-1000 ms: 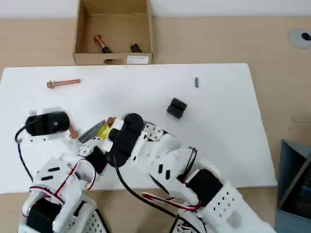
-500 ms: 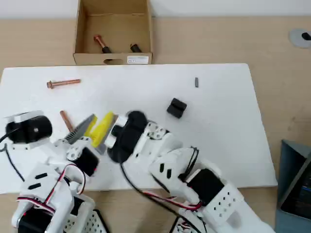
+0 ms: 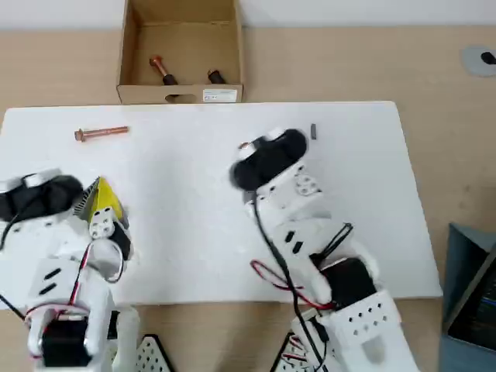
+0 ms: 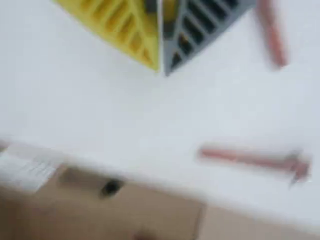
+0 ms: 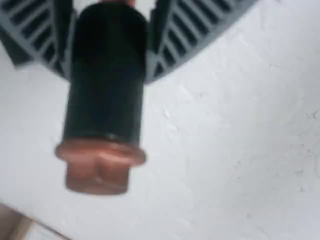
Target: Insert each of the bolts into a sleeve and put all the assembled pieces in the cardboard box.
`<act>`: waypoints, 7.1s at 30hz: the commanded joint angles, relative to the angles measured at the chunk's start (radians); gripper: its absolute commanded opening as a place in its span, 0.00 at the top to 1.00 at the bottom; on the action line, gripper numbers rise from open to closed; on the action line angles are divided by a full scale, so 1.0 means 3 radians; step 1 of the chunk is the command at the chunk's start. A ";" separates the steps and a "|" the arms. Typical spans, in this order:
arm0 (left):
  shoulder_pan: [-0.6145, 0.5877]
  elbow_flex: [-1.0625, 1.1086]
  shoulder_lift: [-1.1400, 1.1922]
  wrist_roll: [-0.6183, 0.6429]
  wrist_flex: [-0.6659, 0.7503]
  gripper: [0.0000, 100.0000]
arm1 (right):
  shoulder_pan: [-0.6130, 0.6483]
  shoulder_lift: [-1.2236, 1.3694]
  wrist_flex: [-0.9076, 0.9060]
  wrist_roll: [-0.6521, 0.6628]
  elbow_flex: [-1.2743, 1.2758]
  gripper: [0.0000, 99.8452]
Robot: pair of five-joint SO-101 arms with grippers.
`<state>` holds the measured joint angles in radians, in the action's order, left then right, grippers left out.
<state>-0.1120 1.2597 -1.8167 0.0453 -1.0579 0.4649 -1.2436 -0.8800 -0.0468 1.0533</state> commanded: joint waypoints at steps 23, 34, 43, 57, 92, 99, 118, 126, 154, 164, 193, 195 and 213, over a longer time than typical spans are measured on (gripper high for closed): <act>-0.0113 0.1279 -0.0018 -0.0199 0.0005 1.00 | -0.0120 0.3731 -0.0711 0.0133 -0.4033 0.99; -0.0097 0.1279 -0.0018 -0.0199 0.0005 1.00 | -0.0120 0.6288 -0.0706 0.0747 -0.6882 0.99; -0.0107 0.1279 -0.0018 -0.0199 0.0005 1.00 | -0.0105 0.8073 -0.0706 0.1299 -0.8866 0.99; -0.0092 0.1274 -0.0018 -0.0199 -0.0005 1.00 | -0.0110 0.8447 -0.0343 0.1453 -0.8938 0.81; -0.0092 0.1274 -0.0018 -0.0199 -0.0005 1.00 | -0.0294 0.7194 -0.2700 0.1678 -0.9065 0.99; -0.0092 0.1274 -0.0018 -0.0199 -0.0005 1.00 | -0.0391 0.6876 -0.3028 0.1667 -0.9065 0.99; -0.0092 0.1274 -0.0018 -0.0199 -0.0010 1.00 | -0.0586 0.4601 -0.3028 0.1667 -0.5557 0.99; -0.0092 0.1274 -0.0018 -0.0199 -0.0010 1.00 | -0.0586 0.4181 -0.2864 0.1729 -0.4161 0.91; -0.0102 0.1274 -0.0018 -0.0194 -0.0010 1.00 | -0.0688 0.5086 -0.1458 0.2138 -0.3317 0.91; -0.0092 0.1274 -0.0018 -0.0194 -0.0010 1.00 | -0.0852 0.5219 -0.1437 0.2256 -0.3322 0.91; -0.0092 0.1274 -0.0018 -0.0194 -0.0010 1.00 | -0.0990 0.5664 -0.2046 0.2399 -0.4733 0.85; -0.0092 0.1274 -0.0018 -0.0194 -0.0010 1.00 | -0.1015 0.5797 -0.2056 0.2414 -0.4846 0.85; -0.0092 0.1274 -0.0018 -0.0194 -0.0010 1.00 | -0.1041 0.6048 -0.2199 0.2470 -0.5178 0.85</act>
<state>-0.1366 1.6479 -1.8136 -0.0084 -1.0579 0.1718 0.5731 -1.5551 0.6759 -0.4549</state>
